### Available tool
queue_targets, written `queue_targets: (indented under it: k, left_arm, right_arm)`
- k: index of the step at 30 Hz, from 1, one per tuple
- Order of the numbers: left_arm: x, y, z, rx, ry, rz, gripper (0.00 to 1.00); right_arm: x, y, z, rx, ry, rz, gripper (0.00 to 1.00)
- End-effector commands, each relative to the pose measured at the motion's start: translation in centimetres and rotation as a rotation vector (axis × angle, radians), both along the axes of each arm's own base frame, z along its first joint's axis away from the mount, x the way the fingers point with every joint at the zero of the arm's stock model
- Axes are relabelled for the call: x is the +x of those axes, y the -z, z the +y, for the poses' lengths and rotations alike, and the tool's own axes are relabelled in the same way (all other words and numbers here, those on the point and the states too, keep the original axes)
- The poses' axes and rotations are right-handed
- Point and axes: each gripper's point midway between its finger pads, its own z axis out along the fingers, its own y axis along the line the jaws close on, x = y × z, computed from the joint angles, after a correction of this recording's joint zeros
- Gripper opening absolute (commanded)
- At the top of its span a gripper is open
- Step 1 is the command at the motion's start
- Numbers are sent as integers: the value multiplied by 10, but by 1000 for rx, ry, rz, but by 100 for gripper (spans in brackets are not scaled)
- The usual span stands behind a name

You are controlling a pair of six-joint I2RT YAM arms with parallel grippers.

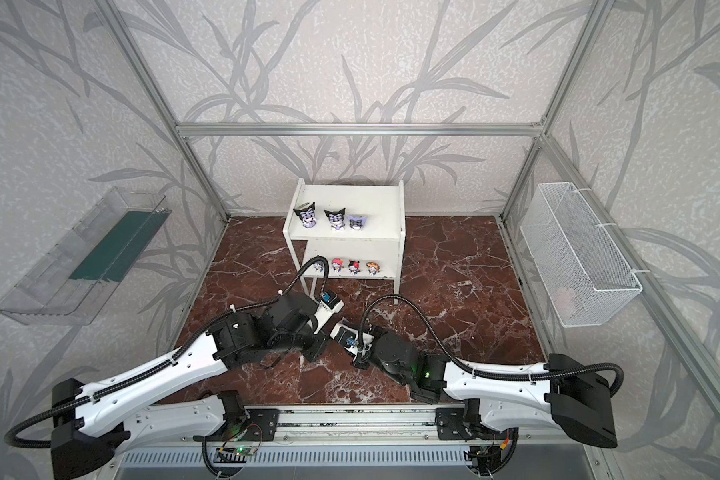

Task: Place and organize the plastic toys onto the shelf

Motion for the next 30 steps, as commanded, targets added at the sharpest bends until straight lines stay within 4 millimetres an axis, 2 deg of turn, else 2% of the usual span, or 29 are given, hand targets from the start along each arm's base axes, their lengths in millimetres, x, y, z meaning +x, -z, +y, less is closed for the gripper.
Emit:
queue_targets:
  k: [1, 4, 7, 8, 14, 19, 22, 27, 30]
  left_arm:
    - [-3, -24, -12, -77, 28, -13, 0]
    - [-2, -27, -13, -76, 32, -15, 1]
    - [0, -33, -12, -79, 27, -31, 22]
    - [1, -36, -10, -79, 23, -43, 31]
    - [15, -62, 16, -73, -45, -194, 99]
    - [18, -87, 39, -76, -58, -336, 99]
    - [17, -95, 49, -72, -51, -404, 99]
    - [19, -95, 61, -60, -57, -484, 99]
    - [16, -97, 61, -93, -47, -510, 99]
  right_arm:
    - [2, -15, 3, 12, 11, -32, 21]
    - [2, -19, 1, 18, 15, -38, 19]
    - [4, -29, -2, 50, 37, -35, 18]
    - [6, -33, -5, 62, 52, -32, 18]
    - [12, -68, -21, 138, 118, 3, 18]
    - [30, -106, -44, 242, 182, 54, 16]
    - [40, -136, -59, 298, 215, 64, 16]
    - [56, -193, -77, 364, 279, 2, 16]
    - [79, -217, -93, 392, 370, -30, 16]
